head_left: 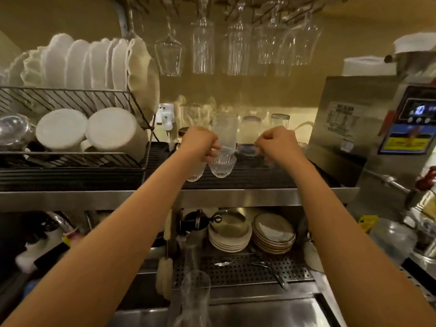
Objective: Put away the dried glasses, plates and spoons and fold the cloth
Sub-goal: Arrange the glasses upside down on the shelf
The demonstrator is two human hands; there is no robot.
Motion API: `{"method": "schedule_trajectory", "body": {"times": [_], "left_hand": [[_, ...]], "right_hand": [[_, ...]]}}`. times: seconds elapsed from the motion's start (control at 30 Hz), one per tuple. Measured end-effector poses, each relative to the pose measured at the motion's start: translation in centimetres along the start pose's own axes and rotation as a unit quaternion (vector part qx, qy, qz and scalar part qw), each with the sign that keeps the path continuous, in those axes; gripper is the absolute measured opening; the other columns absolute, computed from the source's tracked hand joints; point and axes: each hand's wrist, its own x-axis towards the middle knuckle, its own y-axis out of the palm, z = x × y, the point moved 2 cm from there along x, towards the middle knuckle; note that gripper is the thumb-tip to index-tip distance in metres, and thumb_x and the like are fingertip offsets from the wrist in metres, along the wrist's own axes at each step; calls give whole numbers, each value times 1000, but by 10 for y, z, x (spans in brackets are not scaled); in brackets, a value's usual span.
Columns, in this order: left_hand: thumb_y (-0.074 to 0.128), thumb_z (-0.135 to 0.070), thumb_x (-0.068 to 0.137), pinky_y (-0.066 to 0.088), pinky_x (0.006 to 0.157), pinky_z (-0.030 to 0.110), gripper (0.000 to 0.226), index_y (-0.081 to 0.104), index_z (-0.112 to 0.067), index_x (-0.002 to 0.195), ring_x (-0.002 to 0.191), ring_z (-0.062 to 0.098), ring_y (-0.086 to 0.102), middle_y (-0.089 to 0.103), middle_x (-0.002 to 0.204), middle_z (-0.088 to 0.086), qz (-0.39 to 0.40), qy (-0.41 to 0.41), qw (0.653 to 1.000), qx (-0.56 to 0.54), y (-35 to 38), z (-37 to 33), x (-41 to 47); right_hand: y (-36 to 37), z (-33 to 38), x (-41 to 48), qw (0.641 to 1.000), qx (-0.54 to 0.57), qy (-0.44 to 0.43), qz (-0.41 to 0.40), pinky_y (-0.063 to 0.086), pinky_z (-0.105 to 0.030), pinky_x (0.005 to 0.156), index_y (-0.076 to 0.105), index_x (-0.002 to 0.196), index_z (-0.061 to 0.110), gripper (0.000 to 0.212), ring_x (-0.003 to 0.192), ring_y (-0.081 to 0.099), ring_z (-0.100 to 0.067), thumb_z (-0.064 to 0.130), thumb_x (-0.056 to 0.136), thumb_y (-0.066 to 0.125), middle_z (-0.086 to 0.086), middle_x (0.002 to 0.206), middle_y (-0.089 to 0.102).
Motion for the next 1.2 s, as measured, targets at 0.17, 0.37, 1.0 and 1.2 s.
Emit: {"method": "schedule_trajectory", "body": {"times": [0.17, 0.37, 1.0, 1.2], "left_hand": [[41, -1, 90, 41, 49, 28, 12, 51, -6, 94, 60, 20, 49, 54, 83, 14, -97, 21, 994, 52, 20, 0, 41], [62, -12, 84, 50, 81, 40, 48, 41, -6, 127, 110, 37, 56, 53, 124, 19, -147, 28, 981, 122, 28, 0, 74], [82, -28, 65, 46, 99, 46, 84, 34, -10, 131, 116, 26, 53, 52, 128, 10, -157, 78, 976, 131, 47, 18, 128], [81, -29, 65, 47, 96, 44, 78, 35, -12, 126, 111, 26, 55, 54, 123, 8, -181, 70, 969, 154, 51, 19, 132]], "right_hand": [[7, -21, 47, 997, -27, -54, 40, 53, -43, 82, 70, 87, 2, 21, 84, 64, -29, 14, 86, 53, -15, 87, 70], [26, -29, 96, 990, 6, -110, 83, 49, -35, 85, 65, 107, 9, 27, 94, 61, -24, 22, 84, 61, -11, 105, 65], [98, -36, 126, 927, 233, -153, 249, 40, -3, 63, 52, 92, 39, 42, 78, 51, 11, 19, 68, 80, 29, 85, 53], [112, -43, 127, 939, 224, -121, 232, 41, -26, 84, 40, 129, 13, 79, 108, 47, -10, 25, 63, 83, 4, 123, 52]]}}
